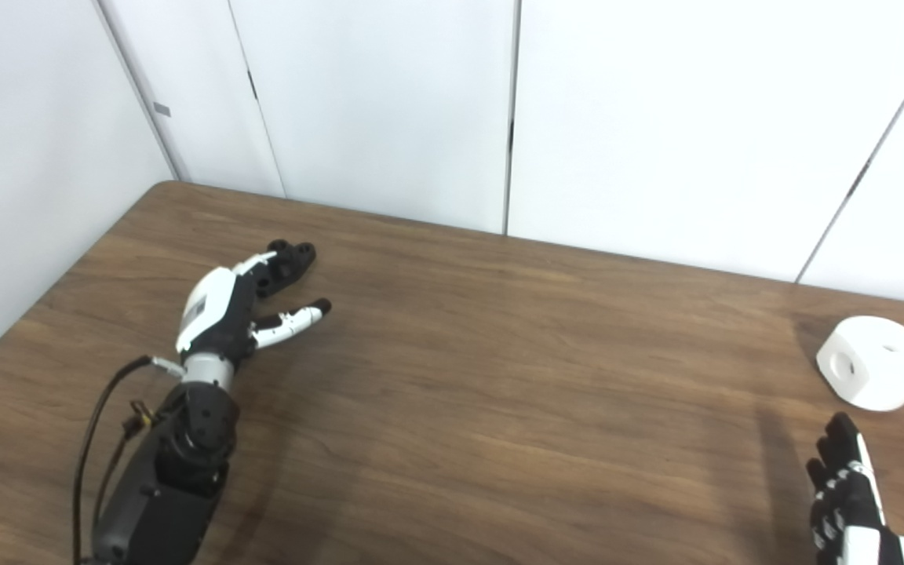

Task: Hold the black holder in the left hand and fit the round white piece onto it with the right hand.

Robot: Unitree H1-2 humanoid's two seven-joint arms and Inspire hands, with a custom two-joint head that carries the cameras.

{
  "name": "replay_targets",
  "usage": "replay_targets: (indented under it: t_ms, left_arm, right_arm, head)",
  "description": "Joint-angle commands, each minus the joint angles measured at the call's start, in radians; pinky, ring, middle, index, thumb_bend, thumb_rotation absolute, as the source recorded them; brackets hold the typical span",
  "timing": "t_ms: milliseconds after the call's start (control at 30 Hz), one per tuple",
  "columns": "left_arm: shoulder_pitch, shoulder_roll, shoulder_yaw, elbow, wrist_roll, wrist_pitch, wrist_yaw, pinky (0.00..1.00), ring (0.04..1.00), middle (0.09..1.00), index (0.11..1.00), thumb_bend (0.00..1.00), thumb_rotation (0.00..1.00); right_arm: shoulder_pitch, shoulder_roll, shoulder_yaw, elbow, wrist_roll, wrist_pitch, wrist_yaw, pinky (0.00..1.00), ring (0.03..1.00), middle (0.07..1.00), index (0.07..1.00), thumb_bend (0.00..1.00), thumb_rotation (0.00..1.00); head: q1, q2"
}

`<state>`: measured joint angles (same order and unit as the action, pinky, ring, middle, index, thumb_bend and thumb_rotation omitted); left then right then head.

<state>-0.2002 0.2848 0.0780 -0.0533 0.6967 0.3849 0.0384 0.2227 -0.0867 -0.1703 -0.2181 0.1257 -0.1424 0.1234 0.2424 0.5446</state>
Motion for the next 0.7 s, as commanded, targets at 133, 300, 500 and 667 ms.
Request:
replay_targets:
  t_ms: [133, 300, 500, 667]
  left_arm:
    - [-0.110, 0.086, 0.014, 0.009, 0.088, -0.017, 0.116, 0.96, 0.975, 0.940, 0.859, 0.81, 0.48]
    - [-0.097, 0.086, 0.022, -0.006, 0.097, -0.016, 0.139, 0.98, 0.986, 0.950, 0.867, 0.80, 0.49]
    - [-0.086, 0.085, 0.026, -0.013, 0.093, -0.038, 0.177, 0.96, 0.982, 0.947, 0.871, 0.80, 0.51]
    - [-0.105, 0.108, 0.006, 0.005, 0.119, 0.020, 0.135, 0.97, 0.981, 0.942, 0.866, 0.80, 0.53]
  right_arm:
    - [0.323, 0.045, 0.024, -0.064, 0.020, -0.072, 0.013, 1.00, 1.000, 1.000, 0.969, 0.60, 1.00]
    - [0.328, 0.043, 0.025, -0.073, 0.019, -0.065, 0.014, 1.00, 1.000, 1.000, 0.973, 0.61, 1.00]
    - [0.332, 0.041, 0.024, -0.079, 0.015, -0.059, 0.013, 1.00, 1.000, 1.000, 0.973, 0.61, 1.00]
    - [0.333, 0.042, 0.022, -0.075, 0.006, -0.067, 0.010, 1.00, 1.000, 1.000, 0.975, 0.59, 1.00]
  head:
    - [0.000, 0.003]
    - [0.003, 0.009]
    - [0.006, 0.012]
    - [0.008, 0.012]
